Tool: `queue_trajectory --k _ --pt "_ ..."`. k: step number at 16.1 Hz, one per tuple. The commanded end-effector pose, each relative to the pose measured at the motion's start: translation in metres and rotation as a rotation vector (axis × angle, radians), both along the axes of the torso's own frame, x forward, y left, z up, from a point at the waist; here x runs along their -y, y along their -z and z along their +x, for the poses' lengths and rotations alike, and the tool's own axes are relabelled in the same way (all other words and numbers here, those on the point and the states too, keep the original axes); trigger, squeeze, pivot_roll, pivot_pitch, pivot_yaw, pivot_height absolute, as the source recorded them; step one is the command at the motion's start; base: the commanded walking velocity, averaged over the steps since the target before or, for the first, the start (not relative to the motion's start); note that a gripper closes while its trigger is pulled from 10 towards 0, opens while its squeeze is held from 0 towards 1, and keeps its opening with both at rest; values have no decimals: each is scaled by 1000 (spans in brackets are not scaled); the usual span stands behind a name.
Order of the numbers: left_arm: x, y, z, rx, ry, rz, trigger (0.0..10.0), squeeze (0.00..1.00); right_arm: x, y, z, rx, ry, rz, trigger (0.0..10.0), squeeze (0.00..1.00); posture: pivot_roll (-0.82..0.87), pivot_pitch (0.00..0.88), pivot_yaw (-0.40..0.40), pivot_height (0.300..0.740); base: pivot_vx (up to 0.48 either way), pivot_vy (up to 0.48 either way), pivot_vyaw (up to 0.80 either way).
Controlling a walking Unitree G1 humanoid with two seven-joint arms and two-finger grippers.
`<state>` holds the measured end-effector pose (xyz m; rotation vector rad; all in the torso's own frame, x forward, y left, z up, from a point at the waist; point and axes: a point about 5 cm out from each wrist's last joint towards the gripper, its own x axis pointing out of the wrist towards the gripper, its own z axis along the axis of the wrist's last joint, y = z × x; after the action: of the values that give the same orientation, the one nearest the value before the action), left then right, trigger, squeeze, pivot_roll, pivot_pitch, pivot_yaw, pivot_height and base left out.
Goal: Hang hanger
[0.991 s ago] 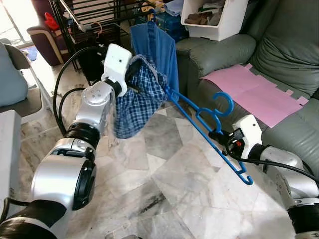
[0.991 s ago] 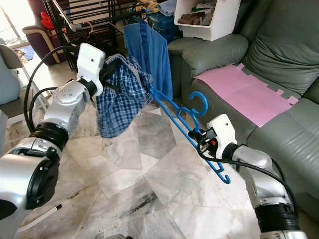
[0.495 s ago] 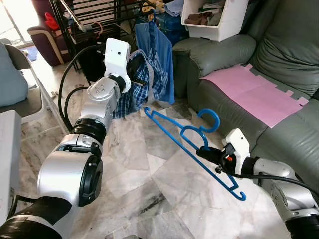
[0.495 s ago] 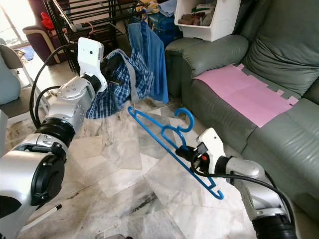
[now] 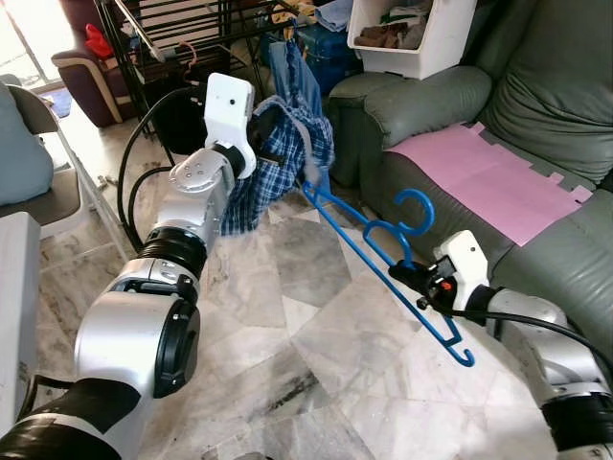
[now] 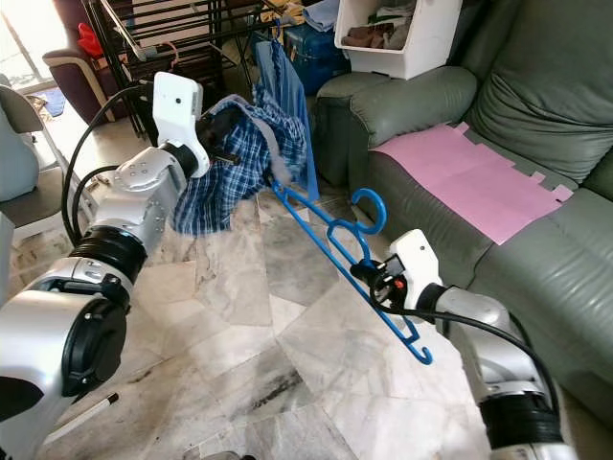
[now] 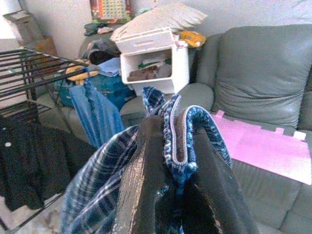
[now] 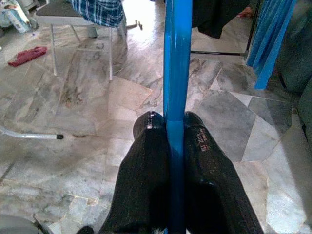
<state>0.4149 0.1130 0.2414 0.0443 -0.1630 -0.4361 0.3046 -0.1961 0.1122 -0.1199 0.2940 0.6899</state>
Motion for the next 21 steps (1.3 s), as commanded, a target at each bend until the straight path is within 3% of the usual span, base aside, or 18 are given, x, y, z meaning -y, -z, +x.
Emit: queue_trajectory --k 1,4,7,10,12,14,17,21 --pt "4 -15 0 44 42 -7 10000 0 -2 -8 7 50 10 -8 10000 0 -173 0 69 740 0 0 0" --pt "10 -14 -7 79 174 14 10000 0 17 -16 22 130 175 -33 10000 0 -176 0 66 740 0 0 0" --pt "9 -7 -10 60 189 6 10000 0 28 -23 29 163 273 6 10000 0 -170 0 62 740 0 0 0" --pt "1 -6 -6 41 69 -2 10000 0 11 -24 24 172 156 39 10000 0 -166 0 60 740 0 0 0" --pt "-9 1 -1 -11 -75 -25 10000 0 -1 -20 8 118 3 63 10000 0 -173 0 63 740 0 0 0" --pt "-12 15 1 -108 -129 -109 10000 0 -10 -10 -10 43 -127 48 10000 0 -184 0 70 740 0 0 0" --pt "-10 32 -2 -174 -148 -145 10000 0 -10 7 -17 -31 -101 -4 10000 0 -183 0 75 740 0 0 0" --pt "-12 62 -11 -251 -192 -193 10000 0 -22 13 -17 -58 -72 15 10000 0 -175 0 62 740 0 0 0"
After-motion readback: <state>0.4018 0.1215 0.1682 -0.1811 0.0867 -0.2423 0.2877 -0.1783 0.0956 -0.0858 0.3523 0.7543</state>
